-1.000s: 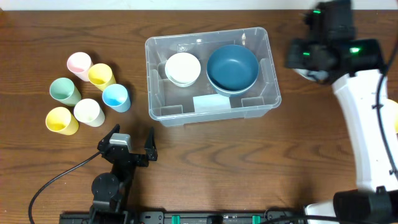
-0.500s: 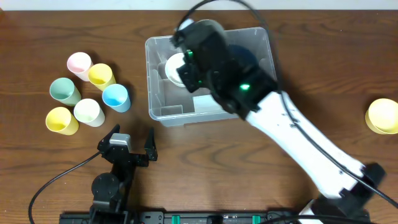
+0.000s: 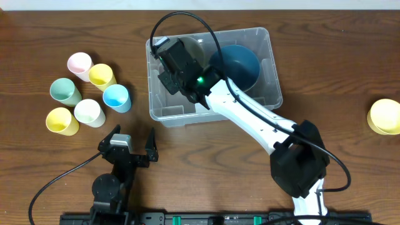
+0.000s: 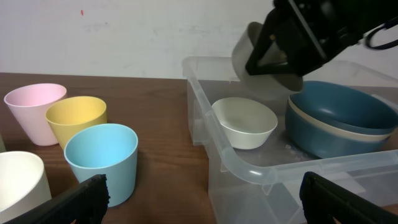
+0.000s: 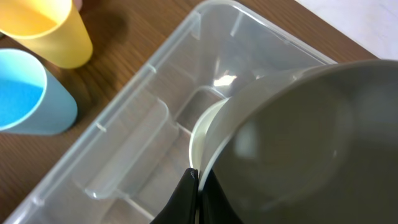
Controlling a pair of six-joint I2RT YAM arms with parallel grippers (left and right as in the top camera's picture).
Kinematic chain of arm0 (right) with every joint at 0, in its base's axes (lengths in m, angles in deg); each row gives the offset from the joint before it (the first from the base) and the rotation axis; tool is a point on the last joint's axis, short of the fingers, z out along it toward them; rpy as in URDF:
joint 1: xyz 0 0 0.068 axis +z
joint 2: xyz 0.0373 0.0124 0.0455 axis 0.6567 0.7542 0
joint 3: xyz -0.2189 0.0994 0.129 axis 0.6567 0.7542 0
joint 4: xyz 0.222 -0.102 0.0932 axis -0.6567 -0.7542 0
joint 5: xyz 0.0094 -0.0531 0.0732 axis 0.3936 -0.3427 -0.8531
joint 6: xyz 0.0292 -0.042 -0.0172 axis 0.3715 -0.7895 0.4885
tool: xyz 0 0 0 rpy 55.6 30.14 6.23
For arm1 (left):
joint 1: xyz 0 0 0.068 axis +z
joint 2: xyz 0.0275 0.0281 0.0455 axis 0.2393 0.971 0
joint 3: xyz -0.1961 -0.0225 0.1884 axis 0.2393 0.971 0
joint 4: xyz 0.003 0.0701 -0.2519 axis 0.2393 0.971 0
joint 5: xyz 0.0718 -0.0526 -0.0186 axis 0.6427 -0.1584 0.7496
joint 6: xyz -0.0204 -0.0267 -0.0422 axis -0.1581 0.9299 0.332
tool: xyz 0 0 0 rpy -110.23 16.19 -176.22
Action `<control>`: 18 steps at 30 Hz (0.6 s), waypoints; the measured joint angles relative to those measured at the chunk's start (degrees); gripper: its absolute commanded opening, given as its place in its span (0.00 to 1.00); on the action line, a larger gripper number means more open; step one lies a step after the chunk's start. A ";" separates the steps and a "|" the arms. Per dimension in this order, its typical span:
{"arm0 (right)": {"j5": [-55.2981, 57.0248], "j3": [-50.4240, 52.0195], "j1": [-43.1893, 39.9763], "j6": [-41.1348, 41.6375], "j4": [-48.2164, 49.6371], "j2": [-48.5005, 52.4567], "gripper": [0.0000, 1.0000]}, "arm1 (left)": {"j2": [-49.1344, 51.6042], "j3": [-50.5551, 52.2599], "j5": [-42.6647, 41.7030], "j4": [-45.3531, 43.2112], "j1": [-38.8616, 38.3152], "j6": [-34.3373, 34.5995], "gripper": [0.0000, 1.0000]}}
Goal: Pack container
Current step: 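Carry the grey bowl to the bin and lower it onto the white bowl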
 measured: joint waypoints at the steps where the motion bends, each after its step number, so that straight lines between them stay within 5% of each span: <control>1: -0.24 0.00 0.00 0.00 0.76 0.35 0.02 | 0.00 0.00 0.00 -0.02 0.00 0.00 0.98; 8: -1.33 0.00 0.00 0.00 2.05 2.69 0.06 | 0.00 0.00 0.00 0.00 0.00 0.02 0.98; 10: -1.44 0.00 0.00 -0.02 2.03 3.41 0.15 | 0.00 0.00 0.00 0.00 0.00 0.00 0.98; 13: -1.46 0.00 -0.02 0.04 2.03 3.74 0.47 | 0.00 0.00 0.00 0.00 0.00 0.00 0.98; 18: -1.42 0.00 -0.13 -0.22 2.01 3.74 0.52 | 0.00 0.00 0.00 0.00 0.00 0.00 0.98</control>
